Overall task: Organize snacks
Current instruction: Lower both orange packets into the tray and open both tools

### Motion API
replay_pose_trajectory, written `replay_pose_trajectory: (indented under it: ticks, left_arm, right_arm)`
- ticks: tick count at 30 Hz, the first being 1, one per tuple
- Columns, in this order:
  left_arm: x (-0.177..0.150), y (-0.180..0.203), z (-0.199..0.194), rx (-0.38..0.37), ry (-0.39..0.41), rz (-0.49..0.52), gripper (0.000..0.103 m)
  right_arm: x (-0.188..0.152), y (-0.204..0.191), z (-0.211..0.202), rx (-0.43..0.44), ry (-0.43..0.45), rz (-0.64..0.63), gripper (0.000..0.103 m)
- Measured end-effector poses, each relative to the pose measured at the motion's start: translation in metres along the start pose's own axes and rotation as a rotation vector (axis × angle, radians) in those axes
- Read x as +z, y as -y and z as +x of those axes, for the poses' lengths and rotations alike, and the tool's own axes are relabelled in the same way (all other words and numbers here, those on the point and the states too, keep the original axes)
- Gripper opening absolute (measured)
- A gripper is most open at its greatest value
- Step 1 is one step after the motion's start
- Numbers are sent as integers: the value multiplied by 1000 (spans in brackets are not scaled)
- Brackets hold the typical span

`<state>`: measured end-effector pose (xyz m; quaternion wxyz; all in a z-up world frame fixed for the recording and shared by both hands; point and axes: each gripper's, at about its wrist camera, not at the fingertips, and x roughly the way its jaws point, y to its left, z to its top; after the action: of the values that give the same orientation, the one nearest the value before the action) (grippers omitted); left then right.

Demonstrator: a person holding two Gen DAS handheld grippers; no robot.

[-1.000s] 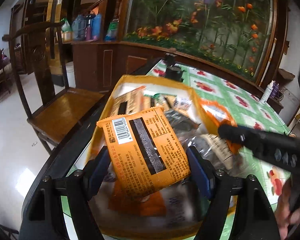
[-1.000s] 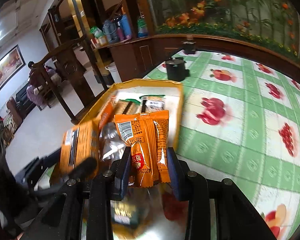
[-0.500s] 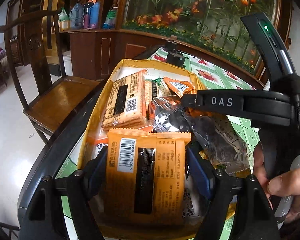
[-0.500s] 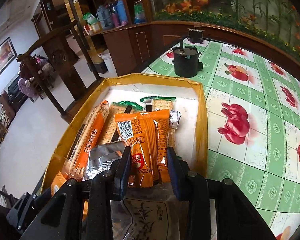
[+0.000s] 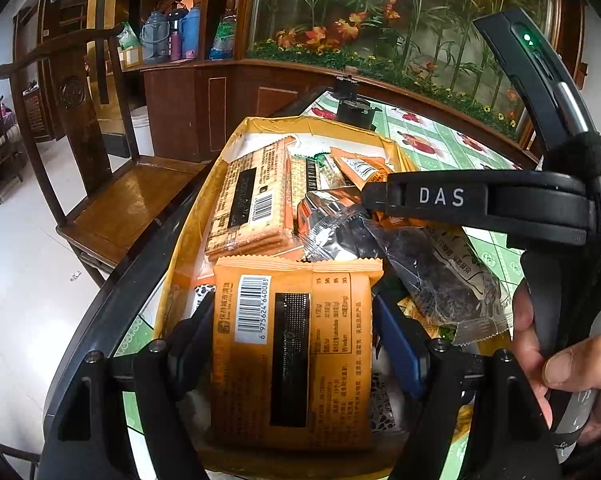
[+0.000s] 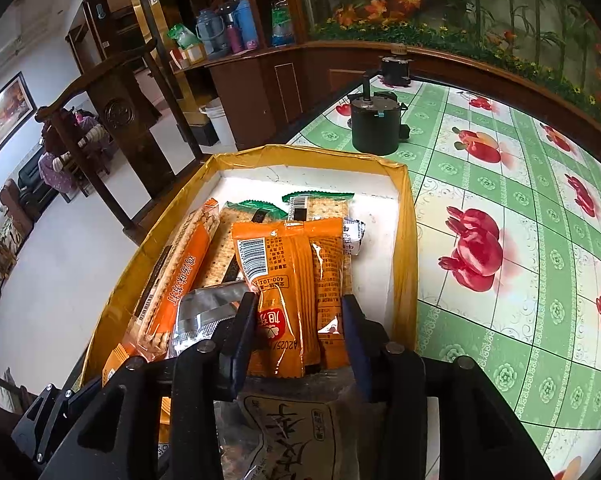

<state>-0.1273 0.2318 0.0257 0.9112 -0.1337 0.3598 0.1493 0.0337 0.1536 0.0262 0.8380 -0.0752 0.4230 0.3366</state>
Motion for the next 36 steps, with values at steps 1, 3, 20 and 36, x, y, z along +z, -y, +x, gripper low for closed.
replay_pose_trajectory:
  ticks: [1, 3, 20, 36]
  left_arm:
    - [0, 0, 0, 2, 0, 1, 76]
    - [0, 0, 0, 4, -1, -1, 76]
    - [0, 0, -1, 11, -1, 1, 76]
    - [-1, -7, -10, 46, 19, 19, 76]
  right_arm:
    - [0, 0, 0, -1, 1, 1, 49]
    - [-1, 1, -1, -3, 3, 2, 50]
    - [-1, 0, -3, -36, 9, -6, 60]
    - [-16, -6, -29, -23, 58, -24, 69]
